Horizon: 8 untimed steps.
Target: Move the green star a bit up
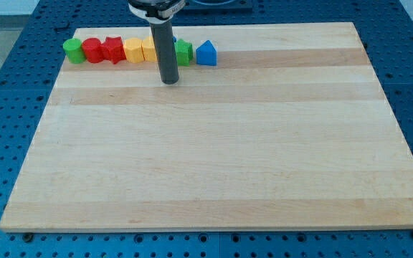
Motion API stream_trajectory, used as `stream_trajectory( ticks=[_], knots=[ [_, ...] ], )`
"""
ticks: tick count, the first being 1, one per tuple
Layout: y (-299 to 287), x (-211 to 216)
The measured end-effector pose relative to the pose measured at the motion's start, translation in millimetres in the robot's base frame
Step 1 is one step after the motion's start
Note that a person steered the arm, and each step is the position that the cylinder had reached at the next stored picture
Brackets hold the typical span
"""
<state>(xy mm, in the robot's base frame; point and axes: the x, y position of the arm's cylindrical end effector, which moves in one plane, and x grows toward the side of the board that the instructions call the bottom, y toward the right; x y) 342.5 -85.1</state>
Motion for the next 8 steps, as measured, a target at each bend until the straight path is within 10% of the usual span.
stream_trajectory(
  ticks=[8],
  knots=[
    [16, -27]
  ],
)
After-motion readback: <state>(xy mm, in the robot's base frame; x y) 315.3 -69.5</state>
